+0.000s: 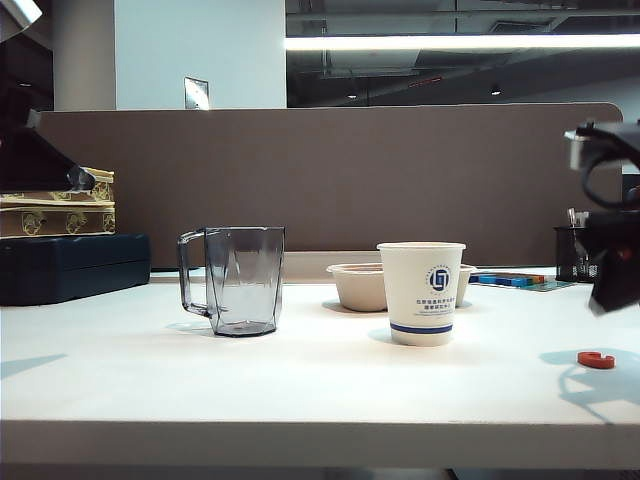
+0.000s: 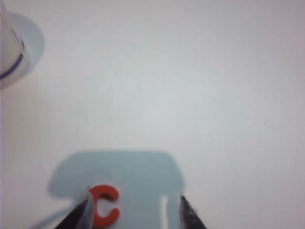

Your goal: Pick up the letter "c" and put it in the paper cup.

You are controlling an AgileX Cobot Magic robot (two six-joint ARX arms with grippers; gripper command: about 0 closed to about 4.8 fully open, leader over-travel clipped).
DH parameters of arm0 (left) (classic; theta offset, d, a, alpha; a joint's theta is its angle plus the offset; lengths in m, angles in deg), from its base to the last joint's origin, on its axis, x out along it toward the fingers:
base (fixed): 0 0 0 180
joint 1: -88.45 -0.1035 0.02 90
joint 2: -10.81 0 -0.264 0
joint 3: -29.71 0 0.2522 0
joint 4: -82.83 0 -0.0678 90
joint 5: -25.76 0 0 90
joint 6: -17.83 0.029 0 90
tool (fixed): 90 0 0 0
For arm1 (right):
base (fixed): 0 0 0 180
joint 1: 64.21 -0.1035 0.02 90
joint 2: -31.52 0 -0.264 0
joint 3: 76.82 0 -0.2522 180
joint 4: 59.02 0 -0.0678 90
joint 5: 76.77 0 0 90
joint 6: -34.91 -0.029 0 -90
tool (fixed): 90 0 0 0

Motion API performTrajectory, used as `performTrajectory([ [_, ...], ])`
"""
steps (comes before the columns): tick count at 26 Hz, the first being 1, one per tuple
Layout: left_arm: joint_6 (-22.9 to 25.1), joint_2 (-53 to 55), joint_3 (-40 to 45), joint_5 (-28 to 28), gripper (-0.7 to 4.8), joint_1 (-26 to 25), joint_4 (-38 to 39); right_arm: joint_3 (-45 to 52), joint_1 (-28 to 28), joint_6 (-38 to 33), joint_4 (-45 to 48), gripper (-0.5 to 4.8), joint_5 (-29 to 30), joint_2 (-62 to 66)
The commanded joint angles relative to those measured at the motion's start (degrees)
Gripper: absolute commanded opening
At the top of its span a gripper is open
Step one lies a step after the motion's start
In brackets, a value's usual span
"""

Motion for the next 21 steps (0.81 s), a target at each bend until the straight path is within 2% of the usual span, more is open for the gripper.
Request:
performTrajectory([
  [1,0.07,-0.09,-0.31,-0.15,0.03,0.02,-0.90,-0.20,-0.09,0.13,0.92,2.30,-0.17,1.18],
  [21,0.46,-0.07,-0.31,-0.17,0.03,0.00,-0.63,-0.20,-0.35,-1.81,-1.70,2.35,3.69,1.44],
])
